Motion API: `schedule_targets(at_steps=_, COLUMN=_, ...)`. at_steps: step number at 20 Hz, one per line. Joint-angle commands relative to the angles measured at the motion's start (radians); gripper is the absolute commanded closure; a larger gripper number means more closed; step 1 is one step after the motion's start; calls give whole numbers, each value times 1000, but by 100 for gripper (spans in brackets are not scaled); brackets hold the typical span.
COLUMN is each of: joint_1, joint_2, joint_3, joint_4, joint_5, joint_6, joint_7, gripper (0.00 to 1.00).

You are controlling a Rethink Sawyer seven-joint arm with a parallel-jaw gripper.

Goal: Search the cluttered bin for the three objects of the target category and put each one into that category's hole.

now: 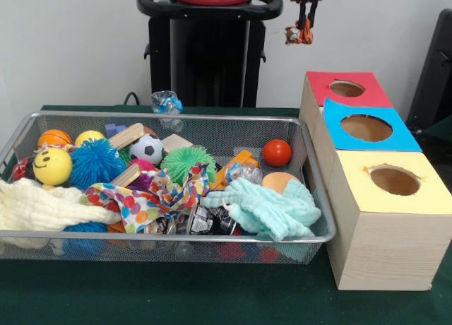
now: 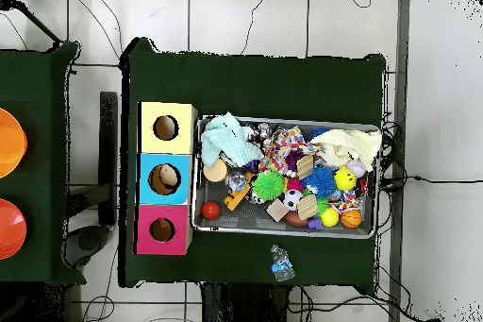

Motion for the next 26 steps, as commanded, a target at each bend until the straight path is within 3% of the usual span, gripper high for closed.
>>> schedule_targets(at_steps=1, joint_1=37, joint_2=46, joint_3=118, joint_4=-116, joint_5=133, joint_6=69, joint_7=287, gripper=100)
schedule_targets(at_steps=9, joint_1=93, joint_2=52, joint_3=137, joint_4=-162, joint_5=202, joint_6=112, joint_7=323, gripper=100)
schedule_targets(at_steps=26, joint_1=67, joint_2=68, joint_3=151, joint_4=-265, joint_5=210, joint_6=215, joint_7=244, gripper=100)
